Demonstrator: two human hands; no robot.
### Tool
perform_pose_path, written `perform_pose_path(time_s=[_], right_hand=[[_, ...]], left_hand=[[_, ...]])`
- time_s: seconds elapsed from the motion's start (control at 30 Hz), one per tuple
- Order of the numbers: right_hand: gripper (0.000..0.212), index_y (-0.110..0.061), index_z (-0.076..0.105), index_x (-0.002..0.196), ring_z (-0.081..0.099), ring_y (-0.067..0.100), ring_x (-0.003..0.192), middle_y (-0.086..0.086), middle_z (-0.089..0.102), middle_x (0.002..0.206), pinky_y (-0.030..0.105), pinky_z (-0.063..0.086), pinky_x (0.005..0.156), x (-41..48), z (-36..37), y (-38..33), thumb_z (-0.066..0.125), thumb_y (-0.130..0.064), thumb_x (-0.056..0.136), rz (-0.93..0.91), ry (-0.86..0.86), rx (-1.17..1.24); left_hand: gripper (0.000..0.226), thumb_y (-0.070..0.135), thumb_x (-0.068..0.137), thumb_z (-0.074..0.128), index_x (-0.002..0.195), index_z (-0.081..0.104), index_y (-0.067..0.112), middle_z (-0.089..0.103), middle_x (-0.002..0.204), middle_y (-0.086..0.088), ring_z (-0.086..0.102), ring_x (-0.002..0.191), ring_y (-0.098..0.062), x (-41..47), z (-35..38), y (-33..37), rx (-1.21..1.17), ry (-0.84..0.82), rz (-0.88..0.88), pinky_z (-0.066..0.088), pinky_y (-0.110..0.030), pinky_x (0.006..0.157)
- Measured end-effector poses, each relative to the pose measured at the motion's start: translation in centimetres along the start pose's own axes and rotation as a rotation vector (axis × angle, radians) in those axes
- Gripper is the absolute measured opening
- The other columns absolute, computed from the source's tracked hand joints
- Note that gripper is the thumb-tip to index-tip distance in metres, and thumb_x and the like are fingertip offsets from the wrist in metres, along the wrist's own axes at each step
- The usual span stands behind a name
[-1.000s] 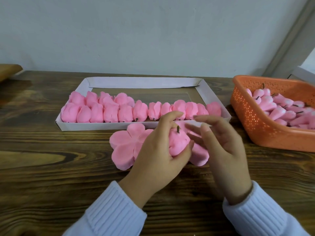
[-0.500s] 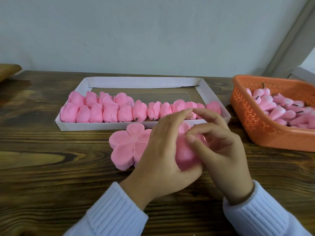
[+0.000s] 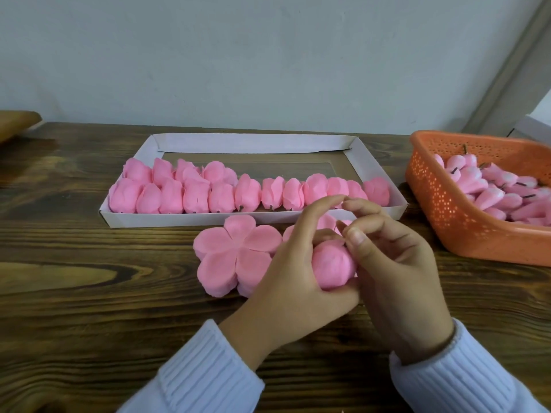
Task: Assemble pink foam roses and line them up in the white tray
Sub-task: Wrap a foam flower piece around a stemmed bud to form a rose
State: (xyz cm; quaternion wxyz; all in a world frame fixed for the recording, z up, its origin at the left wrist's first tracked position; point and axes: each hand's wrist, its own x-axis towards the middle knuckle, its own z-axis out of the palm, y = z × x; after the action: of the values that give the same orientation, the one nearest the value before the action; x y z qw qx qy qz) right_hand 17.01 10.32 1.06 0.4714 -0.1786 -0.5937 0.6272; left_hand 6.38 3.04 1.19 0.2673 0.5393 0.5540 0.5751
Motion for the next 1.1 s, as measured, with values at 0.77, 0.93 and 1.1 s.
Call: perform_pose_path(time_s=[0.77,0.93,1.1], right_hand=[[0.013,-0.023,0.069,0.094,0.062,0.008,0.069,-0.009,0.068,0.084,0.02,0.048,0.062,1.5,-2.3,-1.2,0.069,-0.02,0.082,-0.173,-0.418,-0.623],[0.027,-0.017,0.072,0.097,0.066,0.017,0.08,0.006,0.07,0.09,0.028,0.055,0.067,1.4,-2.0,-1.1,0.078,-0.032,0.075,0.071,-0.268,0.094],[0.048,0.004,0.059,0.121,0.062,0.031,0.089,0.02,0.066,0.101,0.036,0.055,0.075,0.7,-0.4,-0.5,0.071,-0.024,0.084,0.408,-0.437,0.555]], left_hand=[[0.094,0.024,0.079,0.071,0.14,0.004,0.049,0.065,0.104,0.012,0.062,0.089,0.001,0.1,-0.8,-1.0,0.364,-0.062,0.028,0.053,-0.02,0.072],[0.09,0.021,0.069,0.071,0.144,0.023,0.038,0.06,0.103,0.022,0.063,0.092,0.001,0.4,-1.7,-0.7,-0.023,0.033,-0.022,0.049,-0.012,0.07],[0.089,0.016,0.068,0.079,0.141,0.029,0.028,0.056,0.123,0.007,0.057,0.114,-0.001,0.5,-2.2,0.1,-0.14,-0.201,-0.017,0.043,-0.013,0.091]])
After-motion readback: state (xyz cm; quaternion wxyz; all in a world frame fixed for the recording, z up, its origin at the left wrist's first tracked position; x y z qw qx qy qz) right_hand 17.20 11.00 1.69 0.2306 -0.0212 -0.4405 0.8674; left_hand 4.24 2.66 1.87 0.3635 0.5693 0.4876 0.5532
